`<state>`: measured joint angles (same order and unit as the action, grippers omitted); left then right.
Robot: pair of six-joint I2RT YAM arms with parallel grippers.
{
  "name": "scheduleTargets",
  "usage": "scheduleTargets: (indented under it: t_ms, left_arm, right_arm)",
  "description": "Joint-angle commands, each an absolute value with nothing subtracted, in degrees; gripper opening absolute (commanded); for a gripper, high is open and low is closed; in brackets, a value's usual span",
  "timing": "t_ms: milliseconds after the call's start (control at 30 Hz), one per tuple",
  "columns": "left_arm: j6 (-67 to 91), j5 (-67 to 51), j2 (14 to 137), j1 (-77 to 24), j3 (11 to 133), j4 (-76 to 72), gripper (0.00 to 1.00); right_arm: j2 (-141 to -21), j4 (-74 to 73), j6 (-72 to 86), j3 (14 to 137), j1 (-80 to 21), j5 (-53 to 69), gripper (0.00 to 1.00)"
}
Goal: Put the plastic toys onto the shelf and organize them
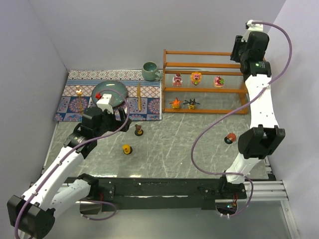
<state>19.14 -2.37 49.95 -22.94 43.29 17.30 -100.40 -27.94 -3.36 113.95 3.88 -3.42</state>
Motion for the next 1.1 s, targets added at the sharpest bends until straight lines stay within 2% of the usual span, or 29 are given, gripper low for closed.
scheduleTargets:
  t_ms: [0, 300, 767, 867, 1067]
  left_arm:
    - [18.02, -4.31, 49.92, -22.68, 42.71, 15.21, 0.97]
    - [17.75, -3.95, 50.54, -22.68, 42.63, 15.21, 0.97]
    - [17.75, -4.13, 51.24, -22.68, 42.54, 15.2, 0.97]
    - [17.75, -4.04, 51.33, -22.68, 42.54, 15.21, 0.97]
    - [17.75, -4.13, 51.33, -22.68, 42.54, 15.2, 0.97]
  right_arm:
    - [-102.65, -28.47, -4.83, 118.39, 5.18, -1.41, 0.0]
    - [-106.61, -31.2, -5.1, 123.74, 6.59, -0.18, 0.0]
    - [-108.37, -31.2, -4.57, 123.4, 7.29, 1.58, 0.01]
    - [-108.63, -31.2, -4.39, 123.58, 7.21, 1.84, 0.02]
    - [-109.16, -31.29, -3.87, 123.22, 7.38, 1.49, 0.13]
